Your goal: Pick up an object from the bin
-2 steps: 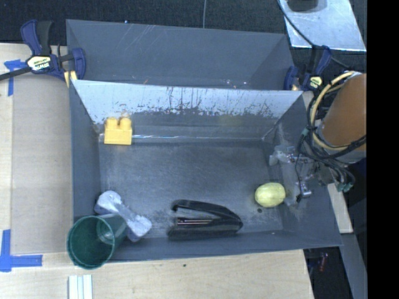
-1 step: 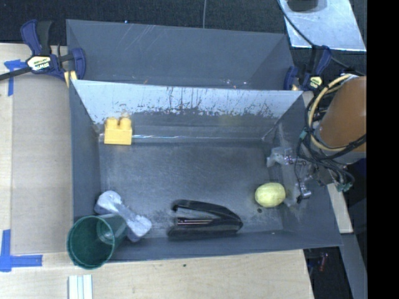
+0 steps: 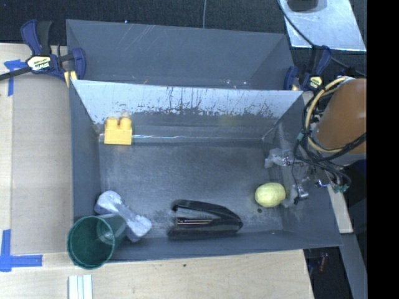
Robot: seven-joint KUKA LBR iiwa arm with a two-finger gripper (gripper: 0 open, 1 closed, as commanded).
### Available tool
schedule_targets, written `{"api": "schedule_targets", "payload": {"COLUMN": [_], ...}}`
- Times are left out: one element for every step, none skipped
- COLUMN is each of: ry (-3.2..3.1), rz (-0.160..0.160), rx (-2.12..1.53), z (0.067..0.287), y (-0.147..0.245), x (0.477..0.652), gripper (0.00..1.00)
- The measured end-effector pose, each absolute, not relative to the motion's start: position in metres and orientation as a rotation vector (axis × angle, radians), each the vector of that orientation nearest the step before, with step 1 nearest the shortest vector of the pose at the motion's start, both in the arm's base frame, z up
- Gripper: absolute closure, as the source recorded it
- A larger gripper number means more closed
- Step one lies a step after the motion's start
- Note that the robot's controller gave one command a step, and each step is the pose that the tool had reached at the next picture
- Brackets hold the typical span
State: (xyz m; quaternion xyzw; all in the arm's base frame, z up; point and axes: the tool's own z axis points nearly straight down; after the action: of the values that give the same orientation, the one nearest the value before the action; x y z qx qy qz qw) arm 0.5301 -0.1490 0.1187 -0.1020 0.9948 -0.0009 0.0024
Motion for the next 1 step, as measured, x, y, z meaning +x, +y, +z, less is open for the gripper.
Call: {"api": "schedule_targets", "payload": {"ry": [3.087], "rz": [-0.004], "rx": [-0.519], "z": [0.0708], "y": [-0.1555], "x": [0.5366], "gripper": [0.0]}}
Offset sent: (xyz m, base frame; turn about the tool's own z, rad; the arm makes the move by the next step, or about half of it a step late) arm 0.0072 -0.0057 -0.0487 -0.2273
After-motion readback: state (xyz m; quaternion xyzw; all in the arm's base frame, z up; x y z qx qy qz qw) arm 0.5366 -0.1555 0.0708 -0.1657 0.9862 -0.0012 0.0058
